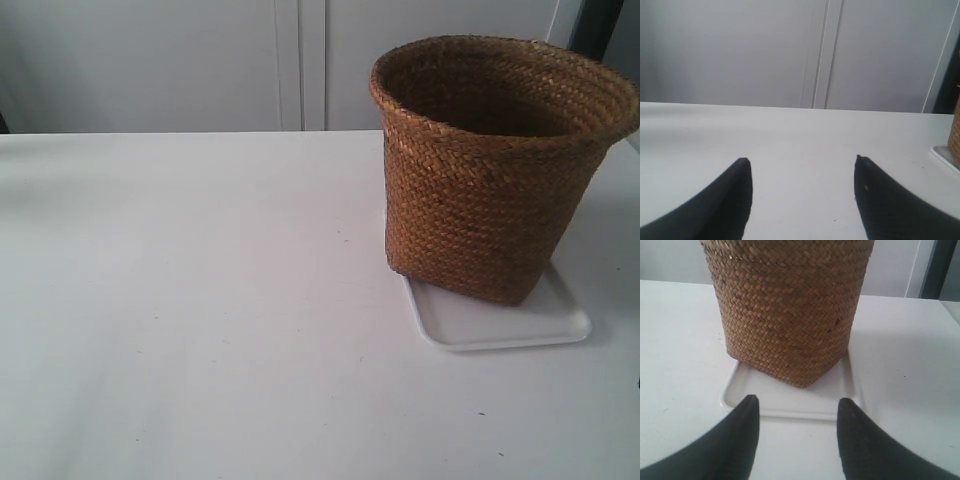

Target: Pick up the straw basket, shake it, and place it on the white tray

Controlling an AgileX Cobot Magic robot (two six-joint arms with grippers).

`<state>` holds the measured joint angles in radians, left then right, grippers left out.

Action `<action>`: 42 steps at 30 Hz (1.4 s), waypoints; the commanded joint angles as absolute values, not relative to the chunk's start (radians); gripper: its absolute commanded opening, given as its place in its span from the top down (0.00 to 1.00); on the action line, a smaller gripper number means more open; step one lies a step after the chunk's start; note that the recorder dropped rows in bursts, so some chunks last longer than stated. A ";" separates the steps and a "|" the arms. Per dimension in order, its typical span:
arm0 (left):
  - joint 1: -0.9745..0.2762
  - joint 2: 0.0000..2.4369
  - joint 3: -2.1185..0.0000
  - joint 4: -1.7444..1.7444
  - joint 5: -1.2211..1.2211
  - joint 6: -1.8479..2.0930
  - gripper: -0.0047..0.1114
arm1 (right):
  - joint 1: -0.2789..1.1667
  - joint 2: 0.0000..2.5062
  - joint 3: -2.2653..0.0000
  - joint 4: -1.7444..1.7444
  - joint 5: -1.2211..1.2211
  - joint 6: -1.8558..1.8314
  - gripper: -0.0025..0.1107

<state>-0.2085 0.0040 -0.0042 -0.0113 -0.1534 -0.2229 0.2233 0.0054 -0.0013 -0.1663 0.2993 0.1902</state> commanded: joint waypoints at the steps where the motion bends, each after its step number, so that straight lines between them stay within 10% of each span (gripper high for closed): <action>1: -0.206 0.000 0.000 -0.022 -0.156 -0.221 0.41 | 0.240 0.000 0.000 -0.196 0.293 0.187 0.57; 42: -0.206 0.000 0.000 -0.022 -0.156 -0.221 0.41 | 0.238 0.000 0.000 -0.181 0.289 0.187 0.57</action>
<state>-0.2085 0.0040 -0.0042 -0.0113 -0.1534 -0.2229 0.2386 0.0054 -0.0013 -0.1817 0.2979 0.1902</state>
